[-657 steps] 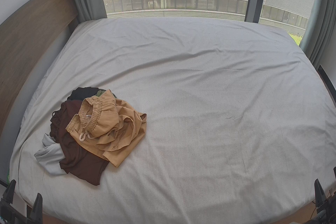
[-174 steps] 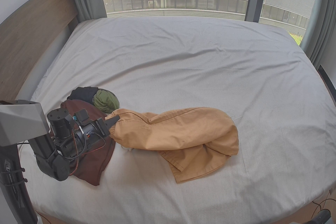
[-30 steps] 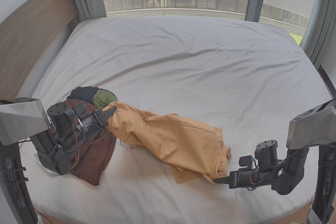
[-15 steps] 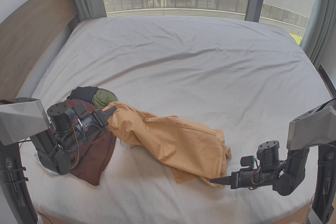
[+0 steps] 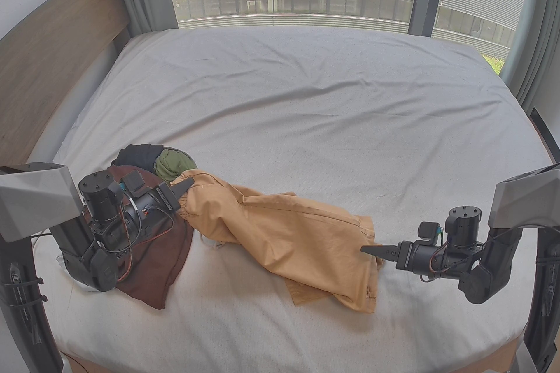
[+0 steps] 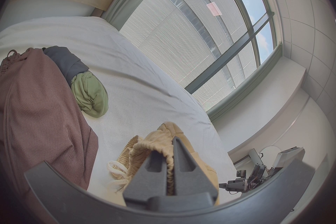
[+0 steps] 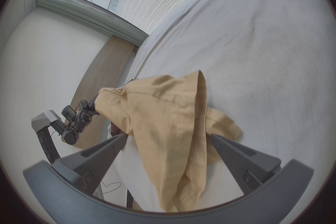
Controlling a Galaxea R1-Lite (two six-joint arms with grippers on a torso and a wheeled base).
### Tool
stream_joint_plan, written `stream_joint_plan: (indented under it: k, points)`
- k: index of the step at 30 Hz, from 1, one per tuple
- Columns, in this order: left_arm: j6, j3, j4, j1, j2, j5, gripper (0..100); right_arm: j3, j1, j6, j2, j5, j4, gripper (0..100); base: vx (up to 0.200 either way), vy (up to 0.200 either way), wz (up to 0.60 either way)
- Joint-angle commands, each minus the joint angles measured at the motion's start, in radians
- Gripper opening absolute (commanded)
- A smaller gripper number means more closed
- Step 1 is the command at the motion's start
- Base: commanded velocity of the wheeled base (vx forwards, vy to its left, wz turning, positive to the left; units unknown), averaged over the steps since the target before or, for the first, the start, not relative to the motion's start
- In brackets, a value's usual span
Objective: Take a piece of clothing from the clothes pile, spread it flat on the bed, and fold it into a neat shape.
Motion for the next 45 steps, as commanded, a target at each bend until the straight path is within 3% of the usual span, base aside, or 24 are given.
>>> stream_joint_plan:
  k: [1, 12, 23, 30, 44, 45]
  points:
    - [0.001, -0.001, -0.001, 0.000, -0.003, -0.001, 0, -0.077, -0.011, 0.009, 0.005, 0.001, 0.011, 100, 0.000, 0.000, 0.00]
    - [0.004, 0.004, -0.001, -0.002, -0.005, -0.002, 0, -0.229, -0.008, 0.050, 0.053, 0.001, 0.073, 100, 0.000, 0.000, 0.00]
    - [0.004, 0.001, -0.001, 0.002, 0.000, -0.001, 0, -0.218, 0.009, 0.094, 0.070, 0.008, 0.040, 100, 0.000, 0.000, 0.00]
    - [0.004, -0.002, -0.001, 0.018, 0.008, 0.001, 0, -0.171, 0.021, 0.137, 0.047, 0.028, -0.059, 100, 0.000, 0.000, 0.00]
    - [0.004, -0.005, -0.001, 0.017, 0.015, -0.001, 0, -0.174, 0.013, 0.145, 0.073, 0.034, -0.069, 100, 0.000, 0.000, 0.00]
    - [0.004, -0.005, -0.001, 0.017, 0.015, -0.001, 0, -0.174, 0.013, 0.145, 0.073, 0.034, -0.069, 0, 0.000, 0.000, 0.00]
